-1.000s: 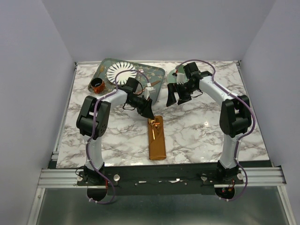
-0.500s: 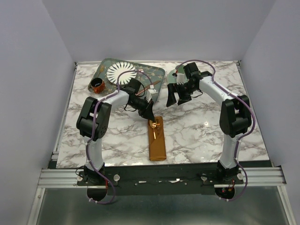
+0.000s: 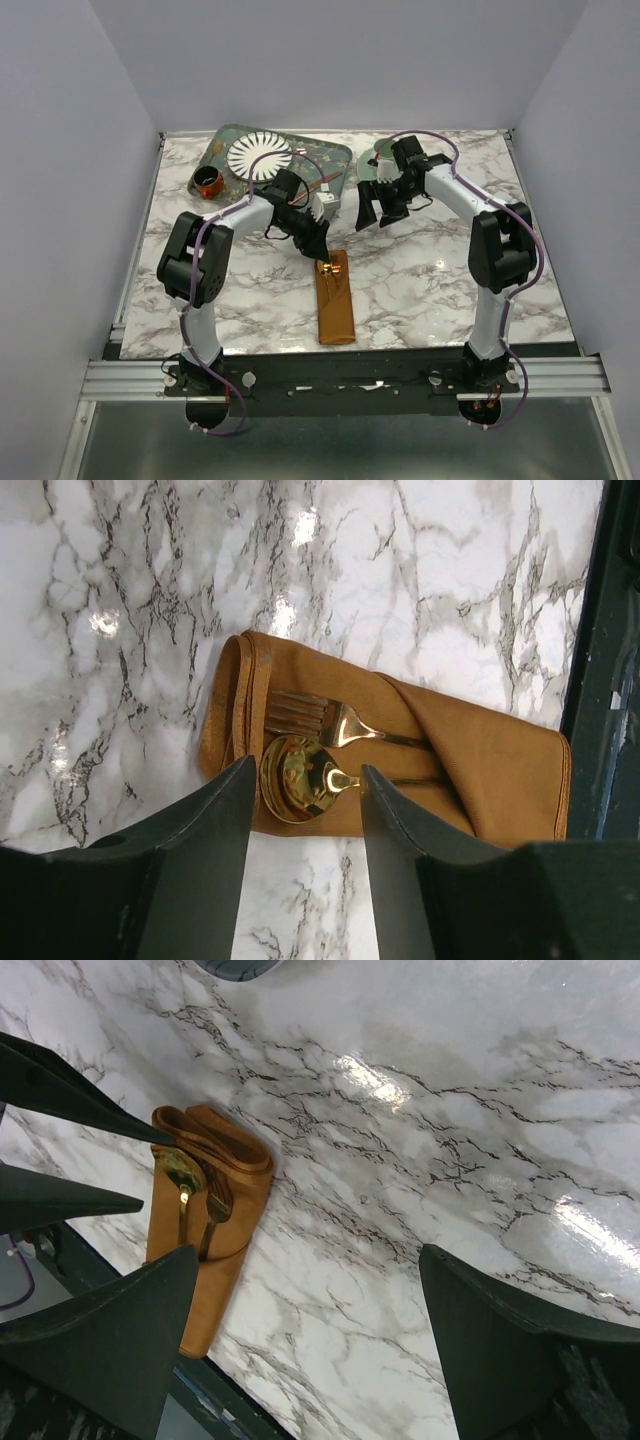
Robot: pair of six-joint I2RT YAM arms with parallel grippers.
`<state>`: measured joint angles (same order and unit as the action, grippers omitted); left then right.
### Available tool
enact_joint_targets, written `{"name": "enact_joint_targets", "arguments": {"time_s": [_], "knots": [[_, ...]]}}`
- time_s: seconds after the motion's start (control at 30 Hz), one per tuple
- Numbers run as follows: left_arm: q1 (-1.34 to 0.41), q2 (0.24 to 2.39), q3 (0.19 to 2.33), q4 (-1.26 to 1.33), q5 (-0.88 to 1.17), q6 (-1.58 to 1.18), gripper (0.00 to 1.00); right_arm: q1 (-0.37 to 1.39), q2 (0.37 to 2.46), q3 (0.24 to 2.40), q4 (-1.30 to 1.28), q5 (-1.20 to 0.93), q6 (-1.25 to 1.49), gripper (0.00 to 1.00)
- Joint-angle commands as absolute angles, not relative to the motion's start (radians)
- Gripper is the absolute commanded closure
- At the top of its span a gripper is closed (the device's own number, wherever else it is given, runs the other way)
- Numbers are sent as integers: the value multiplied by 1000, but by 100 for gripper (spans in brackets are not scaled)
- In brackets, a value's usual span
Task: Fold the napkin into a case and place the utensils inside
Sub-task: Insert the spoon into the folded napkin, then reset both arms
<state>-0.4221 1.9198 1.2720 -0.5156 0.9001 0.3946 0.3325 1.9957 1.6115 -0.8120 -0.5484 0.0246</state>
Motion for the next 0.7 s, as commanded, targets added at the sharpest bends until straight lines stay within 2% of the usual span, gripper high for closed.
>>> {"name": "enact_joint_targets", "arguments": {"time_s": [0.0, 0.3, 0.33, 0.37, 0.43, 0.47, 0.67], "knots": [[-443, 1848, 1264, -476, 838, 431, 43, 328, 1970, 1591, -825, -557, 8, 0], [-451, 1761, 1243, -450, 757, 466, 37, 327, 1950, 1594, -825, -548, -21, 0], [-448, 1725, 1243, -445, 743, 463, 35, 325, 1942, 1603, -827, -545, -34, 0], [-448, 1707, 1247, -442, 724, 456, 25, 318, 1936, 1606, -831, -540, -41, 0], [-437, 1659, 1262, -443, 660, 436, 13, 305, 1915, 1614, -842, -528, -73, 0], [-431, 1643, 1284, -448, 638, 410, 1, 290, 1908, 1623, -845, -525, -86, 0], [-301, 1571, 1392, -494, 598, 250, 1, 157, 1832, 1629, -882, -548, -147, 0]]}}
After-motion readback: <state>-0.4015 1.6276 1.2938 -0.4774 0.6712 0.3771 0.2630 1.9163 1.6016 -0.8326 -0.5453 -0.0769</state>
